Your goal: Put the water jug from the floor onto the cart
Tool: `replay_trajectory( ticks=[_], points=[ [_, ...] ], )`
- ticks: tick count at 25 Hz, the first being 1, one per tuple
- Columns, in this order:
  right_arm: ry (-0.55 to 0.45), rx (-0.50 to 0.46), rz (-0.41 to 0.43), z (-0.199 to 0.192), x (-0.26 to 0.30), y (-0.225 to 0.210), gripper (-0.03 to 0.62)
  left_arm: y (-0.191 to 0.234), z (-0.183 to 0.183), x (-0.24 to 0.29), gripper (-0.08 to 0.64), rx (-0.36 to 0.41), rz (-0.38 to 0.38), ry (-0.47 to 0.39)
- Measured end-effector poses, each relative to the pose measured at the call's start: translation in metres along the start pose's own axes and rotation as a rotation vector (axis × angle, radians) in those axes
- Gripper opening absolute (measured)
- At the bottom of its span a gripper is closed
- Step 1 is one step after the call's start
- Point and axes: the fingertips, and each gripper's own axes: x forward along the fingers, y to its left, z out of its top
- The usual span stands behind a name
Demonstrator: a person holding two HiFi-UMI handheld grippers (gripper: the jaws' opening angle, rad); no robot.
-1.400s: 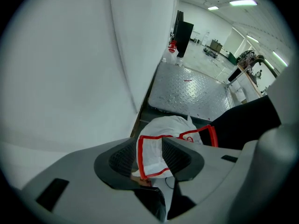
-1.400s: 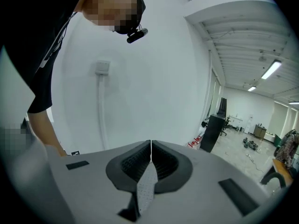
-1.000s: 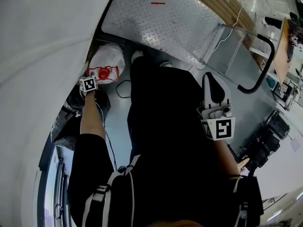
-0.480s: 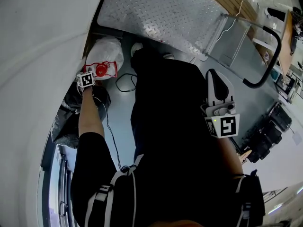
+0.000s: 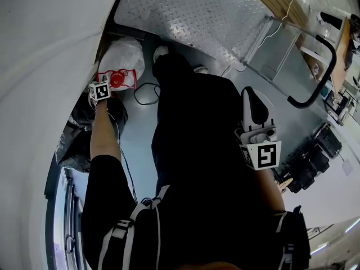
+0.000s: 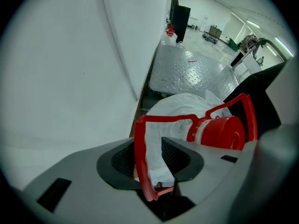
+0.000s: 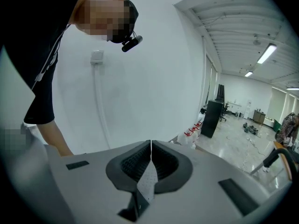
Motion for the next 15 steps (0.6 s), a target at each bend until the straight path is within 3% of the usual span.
replay_trajectory(
  ticks=[3,7,10,15],
  points=[
    [-0.02,0.009,0.005,0.0,-0.001,0.0,0.02,-0.001,0.004,-0.003,0.147,0.019,0.007,0.011],
    [-0.032,0.04,-0.028,0.0,-0.009,-0.007,0.02,0.002,0.011,-0.015,0.035,0.011,0.015,-0.004],
    [-0.027,0.055,-0.044,-0.002,-0.016,-0.013,0.02,-0.002,0.009,-0.023,0.035,-0.004,0.006,-0.012],
    [-0.047,0.071,-0.062,0.001,-0.025,-0.019,0.02,-0.031,-0.001,-0.039,0.037,-0.04,-0.081,0.016]
  ],
)
